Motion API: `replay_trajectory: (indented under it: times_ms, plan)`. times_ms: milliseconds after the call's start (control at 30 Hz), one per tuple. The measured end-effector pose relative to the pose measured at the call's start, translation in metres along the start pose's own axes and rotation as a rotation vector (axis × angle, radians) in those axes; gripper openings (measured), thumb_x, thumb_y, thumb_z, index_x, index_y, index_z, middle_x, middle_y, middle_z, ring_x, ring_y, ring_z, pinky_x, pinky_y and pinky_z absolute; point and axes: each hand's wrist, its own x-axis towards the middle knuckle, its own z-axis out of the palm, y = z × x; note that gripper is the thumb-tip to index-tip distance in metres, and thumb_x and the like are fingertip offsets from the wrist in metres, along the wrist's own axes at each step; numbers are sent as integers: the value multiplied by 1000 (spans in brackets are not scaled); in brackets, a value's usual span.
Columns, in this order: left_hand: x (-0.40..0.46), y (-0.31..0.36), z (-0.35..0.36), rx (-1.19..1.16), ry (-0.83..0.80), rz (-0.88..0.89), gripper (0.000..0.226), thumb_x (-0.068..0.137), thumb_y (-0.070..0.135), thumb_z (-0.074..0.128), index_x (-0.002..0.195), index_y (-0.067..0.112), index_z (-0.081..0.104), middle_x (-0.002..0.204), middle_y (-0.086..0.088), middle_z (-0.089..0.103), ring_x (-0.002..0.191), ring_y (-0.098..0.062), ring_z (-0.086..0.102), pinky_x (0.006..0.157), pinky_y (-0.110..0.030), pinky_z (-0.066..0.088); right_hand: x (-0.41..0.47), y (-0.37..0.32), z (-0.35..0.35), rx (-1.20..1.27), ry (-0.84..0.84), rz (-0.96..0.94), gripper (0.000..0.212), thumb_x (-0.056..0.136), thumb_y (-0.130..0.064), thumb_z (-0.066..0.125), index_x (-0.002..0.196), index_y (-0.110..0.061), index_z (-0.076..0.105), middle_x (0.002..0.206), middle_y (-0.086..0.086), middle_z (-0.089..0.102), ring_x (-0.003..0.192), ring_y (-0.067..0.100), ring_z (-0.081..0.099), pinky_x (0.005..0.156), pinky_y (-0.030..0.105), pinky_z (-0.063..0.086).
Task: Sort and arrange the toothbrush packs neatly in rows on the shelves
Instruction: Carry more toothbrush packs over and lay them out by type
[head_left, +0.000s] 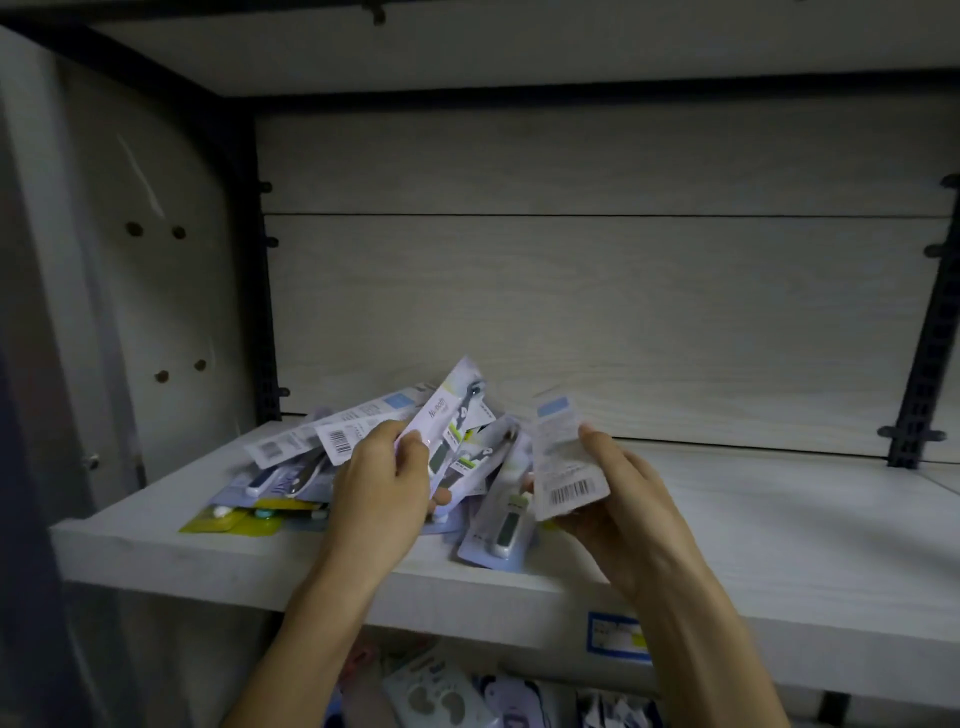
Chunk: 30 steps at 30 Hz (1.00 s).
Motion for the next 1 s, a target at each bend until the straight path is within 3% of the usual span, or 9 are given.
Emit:
replay_trajectory:
  times_ms: [100, 200, 333, 433, 533, 700, 800, 900, 1000]
  plan:
    - [-6, 0, -10, -216, -56, -115, 22, 100, 15, 41, 100, 5, 61, 97, -11, 68, 66, -19, 71, 69, -47, 59, -2, 3, 5, -45, 28, -12, 35, 89, -35, 61, 105, -4, 55, 92, 24, 65, 79, 34, 65, 71, 43, 51]
    - [-12, -1, -19, -371, -86, -218, 15, 98, 13, 48, 102, 6, 60, 99, -16, 68, 71, -23, 71, 67, -36, 59, -6, 5, 12, -81, 52, -27, 34, 81, -40, 69, 96, -13, 54, 98, 22, 69, 92, 31, 69, 75, 43, 47]
    - [-23, -4, -28, -425, -117, -270, 14, 97, 11, 49, 106, 12, 60, 100, -12, 68, 80, -27, 71, 63, -30, 56, -21, 11, 21, -230, 109, -139, 56, 61, -45, 80, 96, -13, 51, 68, 5, 66, 62, 13, 64, 60, 29, 47]
    - [-35, -2, -36, -481, -132, -301, 16, 95, 3, 50, 103, 11, 62, 93, -8, 70, 79, -28, 71, 59, -31, 58, -37, 15, 24, -308, 179, -244, 48, 69, -25, 83, 102, -11, 51, 77, 2, 70, 57, 7, 63, 51, 21, 48]
    - [-49, 0, -42, -531, -151, -346, 20, 89, -6, 51, 93, 10, 63, 90, -8, 72, 77, -26, 69, 64, -37, 60, -57, 14, 26, -400, 202, -317, 44, 73, -24, 81, 105, -14, 52, 83, 3, 72, 65, 9, 67, 56, 20, 52]
    - [-77, -3, -46, -599, -233, -384, 17, 87, -1, 58, 94, 12, 66, 88, -4, 74, 81, -21, 70, 60, -31, 56, -90, 20, 19, -488, 293, -366, 28, 85, -24, 68, 110, -22, 55, 92, 11, 68, 79, 27, 67, 65, 37, 56]
    - [-95, -4, -38, -622, -286, -375, 16, 86, -1, 60, 91, 13, 66, 82, 0, 75, 75, -16, 69, 65, -32, 54, -116, 23, 6, -490, 341, -380, 28, 86, -19, 67, 110, -25, 55, 88, 3, 68, 75, 18, 67, 54, 22, 53]
    - [-114, -2, -25, -637, -349, -362, 15, 87, -1, 59, 91, 14, 64, 75, 6, 74, 63, -7, 67, 62, -27, 48, -140, 22, -11, -516, 410, -376, 31, 82, -12, 68, 108, -26, 56, 84, 3, 68, 70, 15, 68, 55, 25, 55]
    - [-130, 3, -12, -657, -423, -371, 17, 87, -3, 59, 95, 12, 62, 78, 3, 75, 65, -10, 68, 66, -30, 50, -161, 14, -28, -539, 435, -387, 31, 81, -8, 66, 102, -28, 57, 87, 2, 68, 69, 15, 68, 53, 25, 55]
